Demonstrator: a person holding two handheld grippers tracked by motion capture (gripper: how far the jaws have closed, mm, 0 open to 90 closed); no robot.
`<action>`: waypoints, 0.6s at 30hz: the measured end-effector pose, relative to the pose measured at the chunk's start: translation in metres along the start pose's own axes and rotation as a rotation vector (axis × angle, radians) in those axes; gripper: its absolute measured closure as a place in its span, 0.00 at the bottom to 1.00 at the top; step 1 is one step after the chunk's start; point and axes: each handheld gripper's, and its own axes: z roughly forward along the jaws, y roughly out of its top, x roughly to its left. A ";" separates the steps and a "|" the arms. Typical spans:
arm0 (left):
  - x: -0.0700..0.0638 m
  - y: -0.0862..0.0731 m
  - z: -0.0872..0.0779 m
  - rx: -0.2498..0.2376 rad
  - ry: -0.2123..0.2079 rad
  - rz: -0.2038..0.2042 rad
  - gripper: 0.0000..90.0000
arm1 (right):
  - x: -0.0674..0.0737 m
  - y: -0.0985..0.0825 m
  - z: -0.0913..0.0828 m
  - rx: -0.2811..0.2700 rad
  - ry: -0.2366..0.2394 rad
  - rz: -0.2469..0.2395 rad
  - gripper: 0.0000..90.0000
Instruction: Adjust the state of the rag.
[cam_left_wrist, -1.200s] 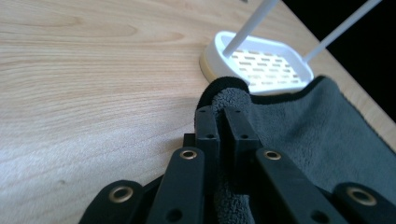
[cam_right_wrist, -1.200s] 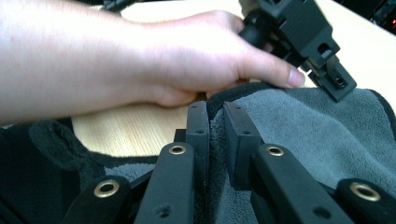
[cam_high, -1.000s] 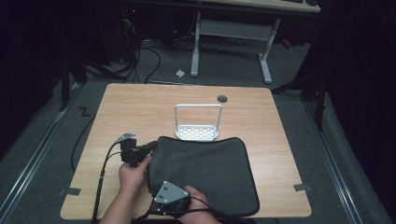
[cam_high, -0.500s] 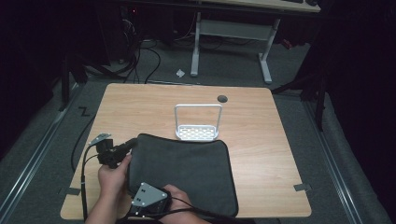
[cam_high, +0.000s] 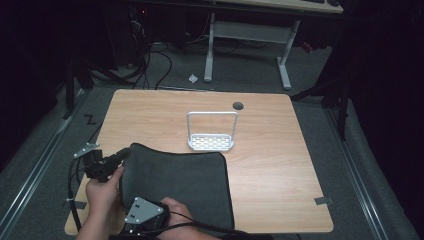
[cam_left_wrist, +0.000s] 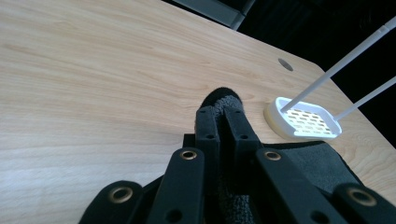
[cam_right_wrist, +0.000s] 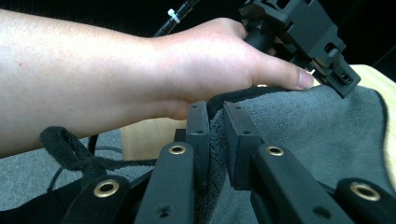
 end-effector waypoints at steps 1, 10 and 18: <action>-0.003 0.000 0.002 0.000 -0.004 0.002 0.95 | -0.002 -0.001 -0.003 -0.001 -0.007 0.000 0.91; -0.044 0.002 0.034 0.018 -0.012 0.065 0.95 | -0.018 -0.018 -0.038 -0.017 -0.081 0.033 0.91; -0.073 -0.004 0.057 0.038 0.000 0.103 0.94 | -0.036 -0.044 -0.065 -0.006 -0.135 0.071 0.91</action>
